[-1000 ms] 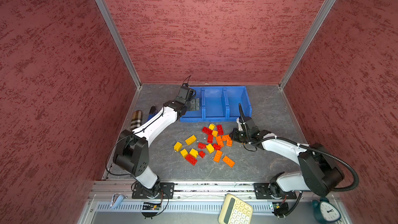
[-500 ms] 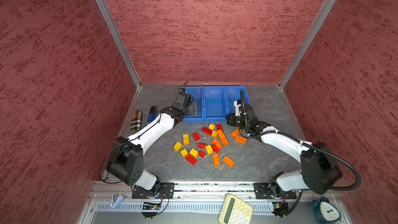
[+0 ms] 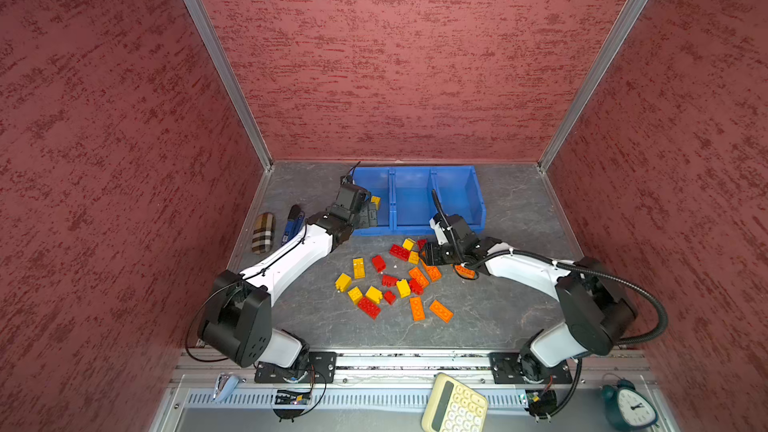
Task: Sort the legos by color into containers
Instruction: 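Carry the orange brick to the middle compartment while the left gripper grasps another yellow brick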
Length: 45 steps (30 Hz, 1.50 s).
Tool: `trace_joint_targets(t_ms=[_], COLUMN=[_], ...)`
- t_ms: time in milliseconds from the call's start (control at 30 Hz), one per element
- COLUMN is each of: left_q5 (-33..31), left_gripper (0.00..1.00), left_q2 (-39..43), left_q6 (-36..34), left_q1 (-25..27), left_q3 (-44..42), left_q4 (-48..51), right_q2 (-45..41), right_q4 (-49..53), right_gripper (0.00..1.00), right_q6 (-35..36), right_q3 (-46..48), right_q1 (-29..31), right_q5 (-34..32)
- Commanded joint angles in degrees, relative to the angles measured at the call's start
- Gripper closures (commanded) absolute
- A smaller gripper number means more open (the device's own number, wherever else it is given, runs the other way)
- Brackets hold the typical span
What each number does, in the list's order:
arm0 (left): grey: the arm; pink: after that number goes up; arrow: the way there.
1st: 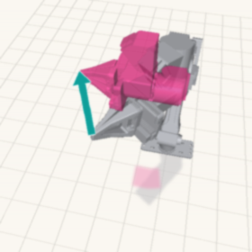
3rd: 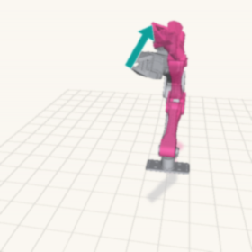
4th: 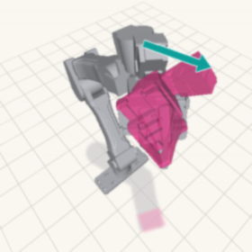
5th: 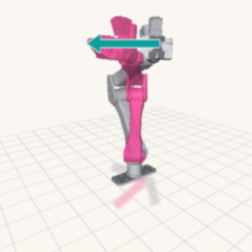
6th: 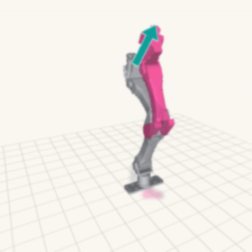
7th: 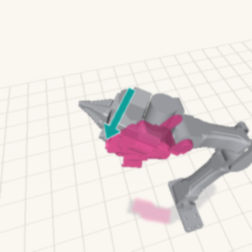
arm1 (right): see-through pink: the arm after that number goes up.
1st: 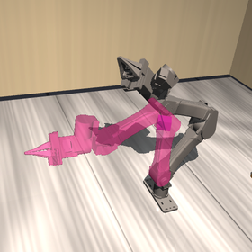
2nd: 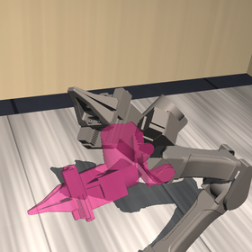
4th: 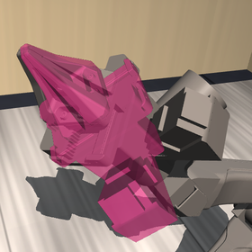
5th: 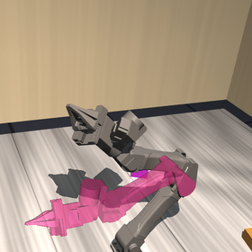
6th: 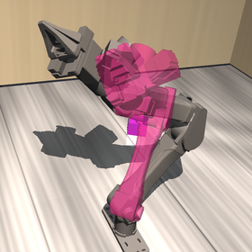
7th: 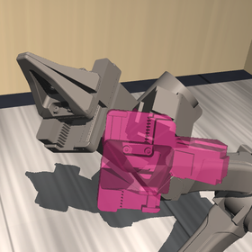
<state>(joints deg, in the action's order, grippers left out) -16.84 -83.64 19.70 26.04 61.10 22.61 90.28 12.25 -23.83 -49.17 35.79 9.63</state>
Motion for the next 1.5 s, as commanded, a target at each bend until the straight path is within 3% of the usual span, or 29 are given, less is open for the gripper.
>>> trace_joint_targets(t_ms=[0,100,233,467,567,800,900,1067,1233,1367,1467], left_q5=[-0.8,-0.9,-1.1,-1.5,-1.6,-1.0,-0.7,-2.3,-2.4,-2.0,0.3], left_gripper=[0.01,0.01,0.01,0.01,0.01,0.01,0.01,0.01,0.01,0.01,0.01], left_q2=[-1.4,-1.9,-2.2,-2.6,-2.8,-2.5,-1.8,1.2,5.5,8.2,9.5], left_q6=[0.4,0.5,0.6,1.0,1.0,1.8,2.4,5.2,8.6,12.8,14.3], left_q1=[-0.2,-0.2,-0.4,-0.3,-0.4,-0.4,-0.4,-0.4,-0.5,-1.0,-1.2], left_q3=[0.5,0.4,0.4,0.3,0.4,0.0,-0.6,-3.0,-7.5,-11.3,-13.8], left_q4=[-0.4,-0.3,0.0,0.6,0.8,0.7,1.1,2.9,5.3,8.2,9.3], right_q2=[2.1,3.6,4.1,3.1,1.7,0.3,6.4,17.8,26.2,29.6,28.9], right_q4=[4.2,5.5,5.5,5.0,5.7,1.8,-0.4,-1.2,-1.3,-0.8,-1.2], right_gripper=[0.38,0.42,0.47,0.69,0.72,0.71,0.7,0.71,0.7,0.63,0.52], right_q6=[4.4,5.0,6.0,5.6,5.6,5.4,6.4,6.3,5.9,5.3,5.3], right_q3=[-2.7,-3.7,-4.1,-4.7,-5.1,-8.6,-14.8,-26.9,-36.4,-39.9,-39.4], right_q1=[1.1,2.1,2.9,3.6,3.6,3.4,3.3,2.5,1.2,0.7,0.7], right_q5=[-2.0,-6.5,-7.2,-10.0,-10.5,-9.7,-9.8,-21.1,-24.4,-23.6,-23.6])
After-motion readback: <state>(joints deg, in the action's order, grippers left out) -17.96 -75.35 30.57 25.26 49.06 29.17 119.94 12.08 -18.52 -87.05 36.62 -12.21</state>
